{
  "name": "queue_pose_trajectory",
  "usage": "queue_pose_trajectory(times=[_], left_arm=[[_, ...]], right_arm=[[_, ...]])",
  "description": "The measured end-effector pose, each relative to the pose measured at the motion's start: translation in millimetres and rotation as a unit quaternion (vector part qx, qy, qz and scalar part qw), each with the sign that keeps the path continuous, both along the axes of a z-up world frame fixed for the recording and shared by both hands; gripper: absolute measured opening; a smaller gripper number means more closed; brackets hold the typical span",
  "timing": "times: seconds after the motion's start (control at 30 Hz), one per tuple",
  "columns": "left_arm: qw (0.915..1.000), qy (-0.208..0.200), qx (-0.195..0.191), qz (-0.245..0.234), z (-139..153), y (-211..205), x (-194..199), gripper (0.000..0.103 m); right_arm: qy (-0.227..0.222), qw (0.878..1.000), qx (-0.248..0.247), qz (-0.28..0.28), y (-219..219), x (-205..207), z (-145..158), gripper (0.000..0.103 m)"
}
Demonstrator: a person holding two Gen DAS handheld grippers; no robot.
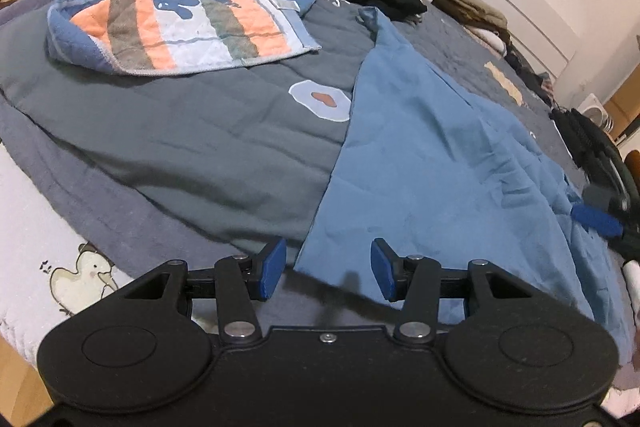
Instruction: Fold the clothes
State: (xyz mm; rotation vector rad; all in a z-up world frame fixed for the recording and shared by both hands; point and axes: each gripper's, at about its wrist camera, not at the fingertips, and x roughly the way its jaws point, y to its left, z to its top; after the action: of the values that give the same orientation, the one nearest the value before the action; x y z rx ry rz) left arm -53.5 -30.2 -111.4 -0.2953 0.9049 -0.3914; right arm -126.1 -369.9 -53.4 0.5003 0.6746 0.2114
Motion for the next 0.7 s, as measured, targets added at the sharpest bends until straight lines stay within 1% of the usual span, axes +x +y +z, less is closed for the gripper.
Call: queue_pose_trajectory(times=[0.07, 0.2, 0.43, 0.67, 0.7], left_arm=[[1.0, 0.003, -0.004, 0.005, -3, 0, 0, 0.047], [0.9999, 0.0, 0.009, 0.006, -5, -3, 1, 0.047], [0.9998, 0.013, 0.013, 0.012, -12, -6, 6, 0.047], [0.9996, 0.019, 0.013, 0.014, -15, -7, 8, 0.047], [0.9996, 0.023, 0.009, 0.011, -16, -7, 8, 0.045]], right_arm=[[0.007, 1.0, 0.002, 0.018, 9, -4, -3, 0.044], [0.019, 0.999, 0.0, 0.05, 26, -11, -8, 0.044], [0.03, 0.995, 0.005, 0.092, 47, -20, -10, 0.044], [0.042, 0.992, -0.003, 0.119, 68, -25, -18, 0.044], [0.044, 0.991, -0.005, 0.123, 70, -26, -19, 0.044]])
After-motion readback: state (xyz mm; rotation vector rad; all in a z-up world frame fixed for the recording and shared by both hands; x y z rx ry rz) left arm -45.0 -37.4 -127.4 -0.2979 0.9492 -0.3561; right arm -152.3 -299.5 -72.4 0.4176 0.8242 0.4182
